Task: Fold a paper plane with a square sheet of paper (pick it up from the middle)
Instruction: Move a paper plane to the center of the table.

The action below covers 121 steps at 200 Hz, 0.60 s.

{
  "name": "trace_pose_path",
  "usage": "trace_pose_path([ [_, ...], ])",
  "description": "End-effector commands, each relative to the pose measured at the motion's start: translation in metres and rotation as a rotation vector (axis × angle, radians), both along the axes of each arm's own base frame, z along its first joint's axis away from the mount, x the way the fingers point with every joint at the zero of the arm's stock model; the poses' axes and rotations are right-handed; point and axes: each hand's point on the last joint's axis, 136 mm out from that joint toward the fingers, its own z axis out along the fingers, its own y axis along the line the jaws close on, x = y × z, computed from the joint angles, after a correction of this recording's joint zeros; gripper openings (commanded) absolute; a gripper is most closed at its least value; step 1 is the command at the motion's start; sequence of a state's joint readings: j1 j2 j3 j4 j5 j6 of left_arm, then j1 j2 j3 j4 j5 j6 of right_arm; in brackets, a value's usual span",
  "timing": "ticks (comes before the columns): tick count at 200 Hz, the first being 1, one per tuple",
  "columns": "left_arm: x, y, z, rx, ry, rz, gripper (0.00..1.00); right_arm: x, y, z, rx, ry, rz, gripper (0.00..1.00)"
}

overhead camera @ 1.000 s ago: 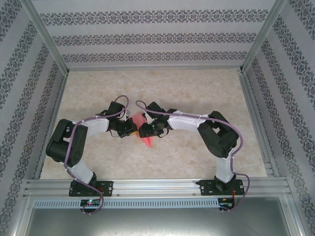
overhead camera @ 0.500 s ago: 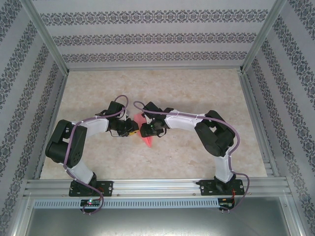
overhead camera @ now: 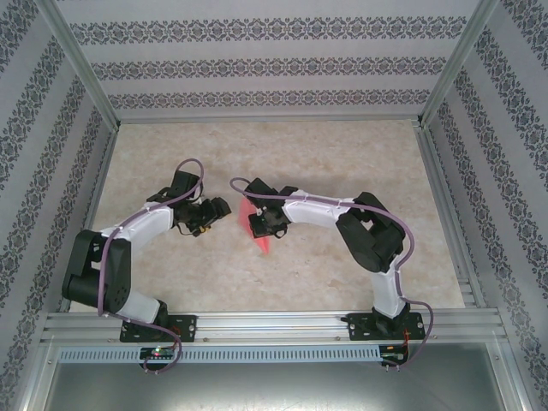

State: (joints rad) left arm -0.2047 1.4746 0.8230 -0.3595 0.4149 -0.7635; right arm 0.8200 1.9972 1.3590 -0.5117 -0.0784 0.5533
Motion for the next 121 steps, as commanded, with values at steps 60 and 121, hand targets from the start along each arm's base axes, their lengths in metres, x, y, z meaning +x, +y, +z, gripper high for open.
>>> trace_pose_path([
  [60,-0.006,0.028,0.008,0.133,-0.004,0.033,1.0,0.085,-0.073,0.043,-0.058,-0.136,-0.202,0.05],
  [121,-0.003,0.033,0.014,0.181,-0.013,0.01,1.0,0.114,-0.076,0.023,-0.093,-0.075,-0.178,0.15],
])
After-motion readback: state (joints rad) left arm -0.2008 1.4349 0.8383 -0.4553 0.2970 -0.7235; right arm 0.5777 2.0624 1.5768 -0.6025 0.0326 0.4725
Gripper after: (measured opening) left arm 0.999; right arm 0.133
